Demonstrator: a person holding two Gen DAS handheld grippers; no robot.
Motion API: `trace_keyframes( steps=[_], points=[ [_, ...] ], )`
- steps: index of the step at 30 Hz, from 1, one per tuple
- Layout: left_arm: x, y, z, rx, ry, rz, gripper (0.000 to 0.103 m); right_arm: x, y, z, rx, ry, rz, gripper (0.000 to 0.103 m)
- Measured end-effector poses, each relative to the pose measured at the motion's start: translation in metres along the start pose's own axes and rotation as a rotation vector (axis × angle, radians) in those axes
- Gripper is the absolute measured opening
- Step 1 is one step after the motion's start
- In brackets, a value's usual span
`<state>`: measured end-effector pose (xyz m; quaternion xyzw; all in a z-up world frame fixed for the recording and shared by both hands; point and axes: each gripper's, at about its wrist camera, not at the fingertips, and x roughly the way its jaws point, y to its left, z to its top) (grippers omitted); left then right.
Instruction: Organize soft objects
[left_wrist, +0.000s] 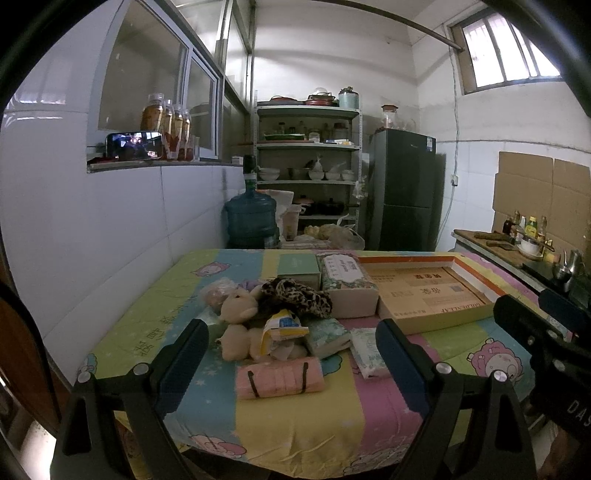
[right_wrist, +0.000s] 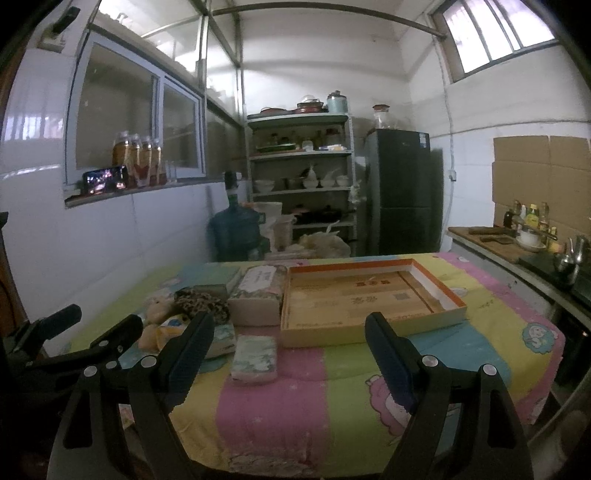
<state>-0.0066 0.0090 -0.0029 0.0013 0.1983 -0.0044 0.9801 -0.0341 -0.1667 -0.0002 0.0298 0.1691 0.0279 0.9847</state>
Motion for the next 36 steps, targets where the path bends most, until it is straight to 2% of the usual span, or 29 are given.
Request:
trace_keyframes(
  steps=[36],
  points=[
    [-0.0018,0.0030,-0.0048,-0.008,0.010,-0.004,0.093,0.0057,0.0074,-0.0023,0.002,0.026,0.046,0.085]
  ],
)
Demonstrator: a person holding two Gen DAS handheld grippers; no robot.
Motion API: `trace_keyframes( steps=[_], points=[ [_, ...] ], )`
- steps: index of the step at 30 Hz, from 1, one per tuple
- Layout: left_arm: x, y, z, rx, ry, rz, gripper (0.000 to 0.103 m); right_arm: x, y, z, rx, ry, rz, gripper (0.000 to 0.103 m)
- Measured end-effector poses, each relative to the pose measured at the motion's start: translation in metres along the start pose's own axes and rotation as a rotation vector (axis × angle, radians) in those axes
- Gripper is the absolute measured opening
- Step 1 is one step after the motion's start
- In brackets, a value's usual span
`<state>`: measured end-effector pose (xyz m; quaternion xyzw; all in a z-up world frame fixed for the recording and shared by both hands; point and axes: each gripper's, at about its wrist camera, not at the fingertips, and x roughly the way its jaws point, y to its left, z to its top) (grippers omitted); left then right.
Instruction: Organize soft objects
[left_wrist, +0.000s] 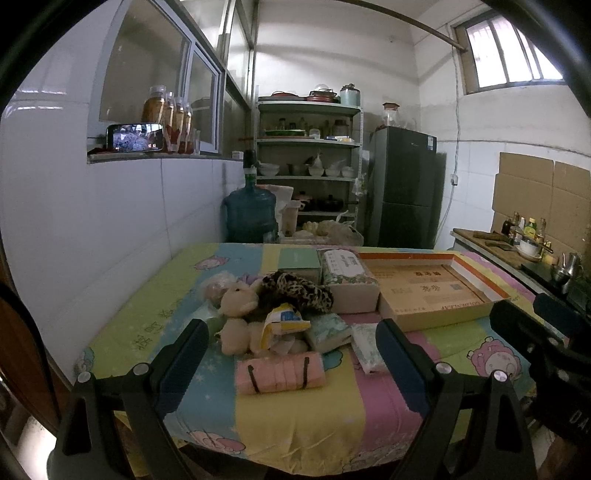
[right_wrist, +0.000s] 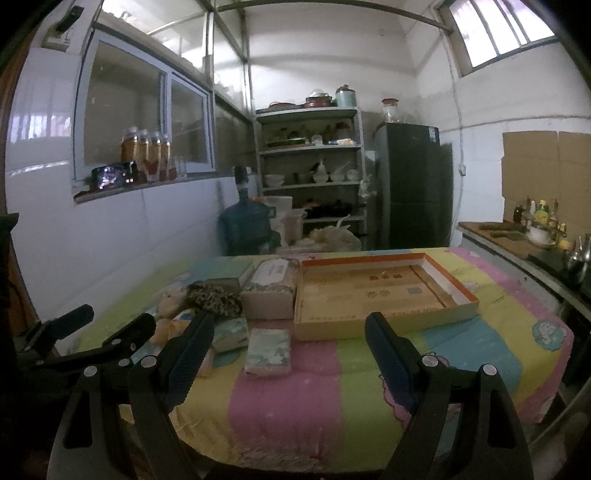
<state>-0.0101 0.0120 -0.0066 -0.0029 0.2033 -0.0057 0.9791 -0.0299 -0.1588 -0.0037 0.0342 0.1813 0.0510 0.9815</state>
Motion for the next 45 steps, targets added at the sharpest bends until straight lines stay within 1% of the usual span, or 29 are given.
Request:
trace_keyframes(
  steps=[12,16,18,21,24,28,31,35,38,41,45],
  points=[
    [0.000,0.001,-0.001,-0.002,0.003,0.001,0.093,0.004,0.002,-0.001,0.006,0.012,0.016,0.085],
    [0.007,0.005,-0.001,-0.002,0.010,0.002,0.093,0.008,0.004,-0.001,0.004,0.017,0.017,0.085],
    [0.010,0.010,0.000,-0.002,0.003,0.003,0.093,0.011,0.004,-0.001,0.002,0.022,0.018,0.085],
    [0.013,0.026,0.003,-0.001,-0.026,-0.020,0.093,0.016,0.002,-0.002,0.005,0.037,0.023,0.085],
    [0.020,0.044,0.003,-0.018,-0.029,-0.040,0.093,0.028,-0.001,-0.004,0.021,0.063,0.033,0.085],
    [0.035,0.064,-0.005,-0.062,-0.005,-0.058,0.093,0.049,-0.004,-0.010,0.041,0.114,0.047,0.085],
    [0.047,0.070,-0.016,-0.076,0.024,-0.069,0.093,0.067,-0.002,-0.014,0.042,0.153,0.057,0.085],
    [0.063,0.068,-0.028,-0.088,0.049,-0.107,0.093,0.089,0.000,-0.021,0.036,0.194,0.067,0.085],
    [0.079,0.064,-0.037,-0.078,0.077,-0.135,0.093,0.104,-0.002,-0.025,0.042,0.219,0.073,0.085],
    [0.093,0.063,-0.045,-0.065,0.102,-0.132,0.093,0.117,-0.003,-0.028,0.051,0.243,0.080,0.085],
    [0.108,0.069,-0.052,-0.074,0.123,-0.139,0.093,0.133,-0.003,-0.033,0.050,0.264,0.090,0.085]
  ],
)
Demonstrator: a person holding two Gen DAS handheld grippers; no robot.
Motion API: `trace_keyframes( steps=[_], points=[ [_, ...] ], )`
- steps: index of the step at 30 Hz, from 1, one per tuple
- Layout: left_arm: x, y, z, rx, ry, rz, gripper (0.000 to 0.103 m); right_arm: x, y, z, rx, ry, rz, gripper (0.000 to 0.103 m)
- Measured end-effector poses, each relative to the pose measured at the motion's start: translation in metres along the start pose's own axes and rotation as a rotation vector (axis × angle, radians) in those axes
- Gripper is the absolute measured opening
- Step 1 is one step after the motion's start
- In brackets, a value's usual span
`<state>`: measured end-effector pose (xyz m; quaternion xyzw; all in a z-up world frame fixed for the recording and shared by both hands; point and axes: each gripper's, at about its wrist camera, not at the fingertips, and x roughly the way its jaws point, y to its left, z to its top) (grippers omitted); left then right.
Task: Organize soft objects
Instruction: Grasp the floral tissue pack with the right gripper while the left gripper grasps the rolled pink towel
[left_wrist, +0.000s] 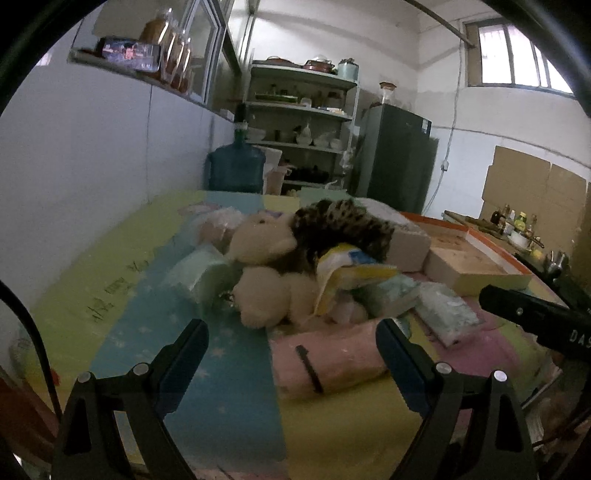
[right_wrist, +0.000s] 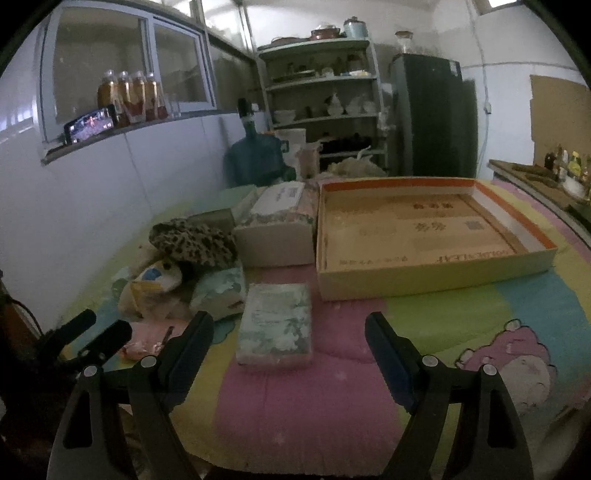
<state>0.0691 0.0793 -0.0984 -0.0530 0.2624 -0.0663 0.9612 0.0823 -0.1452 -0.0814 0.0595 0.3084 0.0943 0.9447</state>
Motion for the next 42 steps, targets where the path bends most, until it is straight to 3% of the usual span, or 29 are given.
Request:
trace_keyframes(
  steps=[7,15,16,17,18,22,27,28,35,42],
  points=[
    [0.021,0.008,-0.007,-0.034,0.055,-0.058,0.092,0.031,0.004,0.000,-0.009,0.044,0.008,0.085],
    [0.026,-0.004,-0.009,0.003,0.060,-0.012,0.091,0.052,0.007,-0.004,-0.061,0.075,-0.088,0.085],
    [0.025,-0.006,-0.009,-0.001,0.063,-0.017,0.084,0.053,0.007,-0.005,-0.066,0.083,-0.084,0.085],
    [0.024,-0.008,-0.009,0.000,0.063,-0.036,0.070,0.053,0.007,-0.005,-0.070,0.087,-0.081,0.085],
    [0.021,-0.011,-0.009,0.000,0.063,-0.063,0.065,0.054,0.006,-0.006,-0.075,0.091,-0.080,0.085],
    [0.017,-0.016,-0.012,-0.011,0.050,-0.054,0.057,0.054,0.002,-0.008,-0.075,0.104,-0.065,0.080],
    [0.013,-0.007,-0.013,-0.084,0.048,-0.073,0.038,0.049,0.005,-0.012,-0.096,0.094,-0.015,0.054],
    [0.013,-0.006,-0.013,-0.089,0.048,-0.067,0.027,0.048,0.005,-0.013,-0.109,0.093,-0.020,0.053],
    [0.004,-0.008,-0.015,-0.081,0.026,-0.068,0.017,0.039,-0.002,-0.017,-0.086,0.077,0.012,0.046],
    [-0.012,-0.015,-0.010,-0.058,-0.021,-0.065,0.014,0.023,-0.005,-0.013,-0.063,0.049,0.054,0.045]
  ],
)
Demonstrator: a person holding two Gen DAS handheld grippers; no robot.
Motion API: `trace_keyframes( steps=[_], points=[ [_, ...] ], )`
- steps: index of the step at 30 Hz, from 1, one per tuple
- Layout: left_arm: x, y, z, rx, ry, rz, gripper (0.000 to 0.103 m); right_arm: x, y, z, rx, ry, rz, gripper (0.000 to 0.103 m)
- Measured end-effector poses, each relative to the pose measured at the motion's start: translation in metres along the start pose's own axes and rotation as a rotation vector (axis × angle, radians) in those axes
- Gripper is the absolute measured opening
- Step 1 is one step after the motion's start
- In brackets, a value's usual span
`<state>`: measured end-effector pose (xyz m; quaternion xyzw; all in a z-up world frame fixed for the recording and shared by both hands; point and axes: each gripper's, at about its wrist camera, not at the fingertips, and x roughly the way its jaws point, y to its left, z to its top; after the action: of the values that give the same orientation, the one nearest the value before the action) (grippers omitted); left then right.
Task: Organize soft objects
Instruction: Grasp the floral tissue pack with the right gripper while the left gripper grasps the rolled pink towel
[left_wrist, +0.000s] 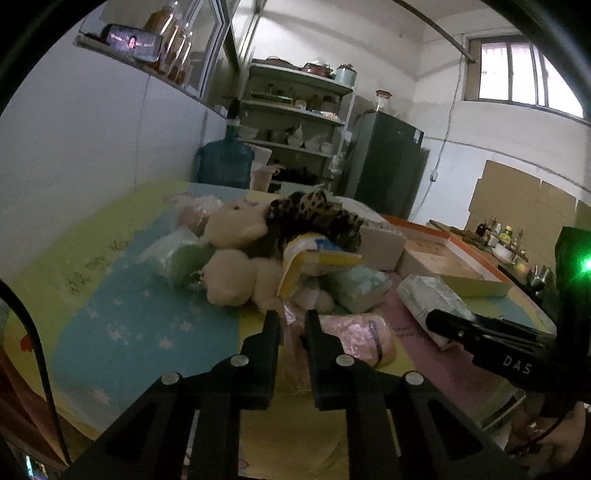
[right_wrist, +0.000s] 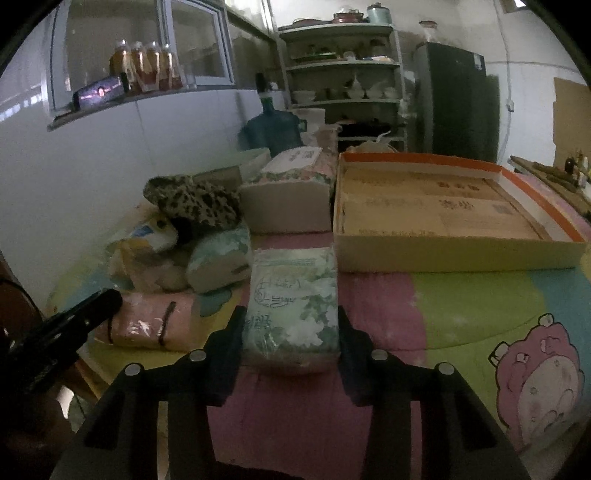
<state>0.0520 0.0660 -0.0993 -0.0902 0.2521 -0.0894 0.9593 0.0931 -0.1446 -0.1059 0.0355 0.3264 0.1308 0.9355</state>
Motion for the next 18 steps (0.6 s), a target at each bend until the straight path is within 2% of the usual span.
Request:
trace_keyframes(
  steps=[18],
  points=[
    [-0.021,-0.025,0.035,0.070,-0.105,-0.034,0.008,-0.040,-0.009,0.017,0.018,-0.110,0.039,0.045]
  ],
)
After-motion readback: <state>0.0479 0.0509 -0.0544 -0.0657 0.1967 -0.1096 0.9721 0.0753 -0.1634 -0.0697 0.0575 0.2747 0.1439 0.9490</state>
